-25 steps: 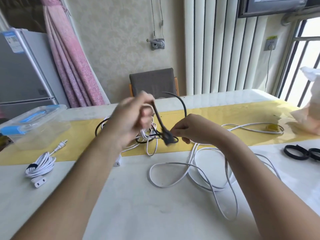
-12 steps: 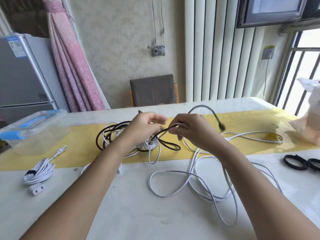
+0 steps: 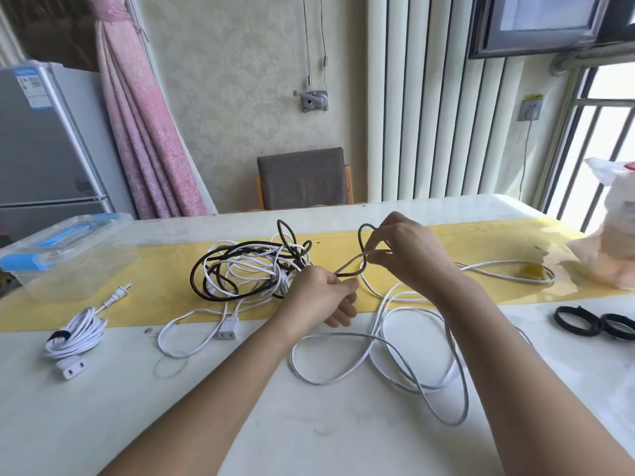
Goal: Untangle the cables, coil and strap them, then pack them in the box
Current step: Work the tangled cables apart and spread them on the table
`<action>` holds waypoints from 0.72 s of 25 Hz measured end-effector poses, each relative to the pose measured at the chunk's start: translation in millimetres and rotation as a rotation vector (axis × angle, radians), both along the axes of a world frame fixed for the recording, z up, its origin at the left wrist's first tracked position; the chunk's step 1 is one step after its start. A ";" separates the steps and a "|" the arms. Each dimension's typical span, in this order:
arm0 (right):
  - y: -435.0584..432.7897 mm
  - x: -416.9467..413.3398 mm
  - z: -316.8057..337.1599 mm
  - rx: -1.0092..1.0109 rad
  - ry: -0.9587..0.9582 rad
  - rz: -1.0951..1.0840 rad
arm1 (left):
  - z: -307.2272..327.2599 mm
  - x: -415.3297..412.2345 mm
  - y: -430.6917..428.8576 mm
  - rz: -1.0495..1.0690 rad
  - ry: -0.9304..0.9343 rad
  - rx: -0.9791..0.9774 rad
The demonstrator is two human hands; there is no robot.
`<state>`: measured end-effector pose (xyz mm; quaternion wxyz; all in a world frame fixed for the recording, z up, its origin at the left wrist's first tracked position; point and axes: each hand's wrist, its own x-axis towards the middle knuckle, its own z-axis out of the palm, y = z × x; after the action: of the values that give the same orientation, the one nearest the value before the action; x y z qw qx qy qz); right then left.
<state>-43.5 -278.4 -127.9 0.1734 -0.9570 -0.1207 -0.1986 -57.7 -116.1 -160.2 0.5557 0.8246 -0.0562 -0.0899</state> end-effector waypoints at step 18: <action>-24.0 19.4 -16.2 0.377 0.001 -0.130 | 84.4 18.4 79.7 0.227 0.185 -0.848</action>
<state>-24.2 -302.4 -144.2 0.3365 -0.9135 -0.0194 -0.2277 -39.4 -36.5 -75.7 0.8536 0.5134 0.0524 -0.0706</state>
